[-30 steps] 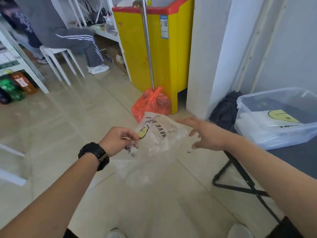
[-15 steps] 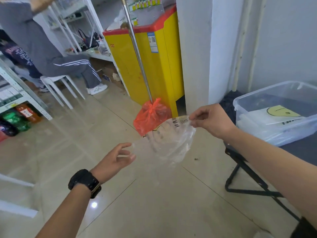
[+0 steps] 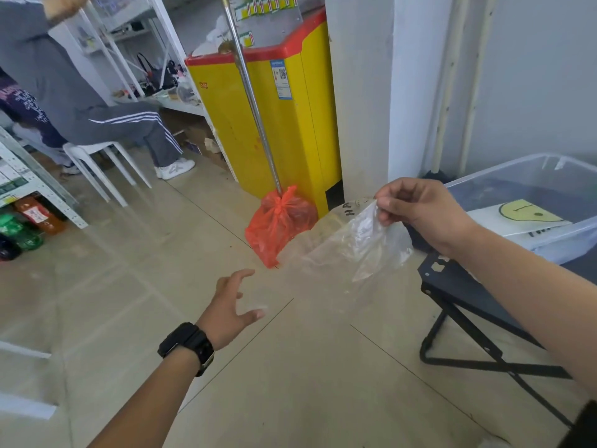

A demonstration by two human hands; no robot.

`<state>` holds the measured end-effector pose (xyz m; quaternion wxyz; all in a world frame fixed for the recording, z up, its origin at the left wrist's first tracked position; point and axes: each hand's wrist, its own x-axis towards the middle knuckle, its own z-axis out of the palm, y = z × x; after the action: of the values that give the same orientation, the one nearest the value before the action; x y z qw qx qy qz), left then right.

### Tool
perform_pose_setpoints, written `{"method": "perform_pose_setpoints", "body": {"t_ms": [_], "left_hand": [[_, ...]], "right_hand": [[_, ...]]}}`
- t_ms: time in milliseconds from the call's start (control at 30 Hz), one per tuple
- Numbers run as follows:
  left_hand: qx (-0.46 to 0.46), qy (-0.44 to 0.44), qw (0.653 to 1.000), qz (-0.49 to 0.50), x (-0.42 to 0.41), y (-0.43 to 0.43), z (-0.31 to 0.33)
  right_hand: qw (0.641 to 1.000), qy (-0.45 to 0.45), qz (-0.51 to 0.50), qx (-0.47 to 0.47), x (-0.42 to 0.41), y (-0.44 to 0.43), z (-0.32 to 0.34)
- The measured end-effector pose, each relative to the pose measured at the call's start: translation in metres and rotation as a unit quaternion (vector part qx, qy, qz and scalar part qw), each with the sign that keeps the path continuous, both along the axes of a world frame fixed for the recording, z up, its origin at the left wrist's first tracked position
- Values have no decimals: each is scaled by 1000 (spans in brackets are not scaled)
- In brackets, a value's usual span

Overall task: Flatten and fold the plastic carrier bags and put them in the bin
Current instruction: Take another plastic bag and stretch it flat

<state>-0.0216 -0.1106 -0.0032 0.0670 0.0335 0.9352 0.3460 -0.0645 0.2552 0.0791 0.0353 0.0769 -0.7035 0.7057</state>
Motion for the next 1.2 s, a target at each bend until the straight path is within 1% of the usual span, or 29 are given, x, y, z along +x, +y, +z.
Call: {"method": "perform_pose_setpoints", "body": {"t_ms": [100,200,233,267,333,367,400,500,567,667,800,900,1000,1067,1133,1167,1200], "left_hand": [[35,34,999,5,-4,1,7],[52,3,999,-10,-6,1,9],[55,-3,998,-12,-7,0,11],[58,-4,998,-3,-8,-3,15],[82,6,996,24,-11,-12,29],[100,8,994,36,-12,-18,38],[119,2,992,42,-11,-25,46],[152,-23,987,50,-9,-43,61],[177,-29,982,58,-6,-52,63],[220,-18,972,78,-1,-63,68],[351,-1,931,104,1,-68,75],[431,1,896,109,3,-70,80],[490,4,856,166,0,-72,81],[483,14,851,205,-1,-72,80],[441,24,867,230,-2,-69,78],[398,41,881,251,-1,-67,75],[331,72,898,281,-2,-64,73]], "right_hand": [[999,-8,9,-41,1,3,0],[998,-21,4,-52,2,6,0],[999,-24,-10,-40,2,7,0],[999,-23,-41,-9,1,9,0],[988,-18,-131,83,-2,16,0],[980,-18,-161,113,-3,20,1],[976,-22,-173,129,-5,22,0],[971,-28,-157,177,-4,20,-3],[973,-22,-144,176,-3,15,-2],[983,-19,-131,129,-2,11,0],[987,-29,-137,78,-4,8,0],[986,-25,-143,82,-2,5,1],[986,-16,-141,84,-2,4,2],[985,-8,-149,87,-3,3,2],[984,0,-157,81,-3,1,0],[984,6,-158,81,-3,-2,-1],[984,15,-157,86,-2,-7,-1]]}}
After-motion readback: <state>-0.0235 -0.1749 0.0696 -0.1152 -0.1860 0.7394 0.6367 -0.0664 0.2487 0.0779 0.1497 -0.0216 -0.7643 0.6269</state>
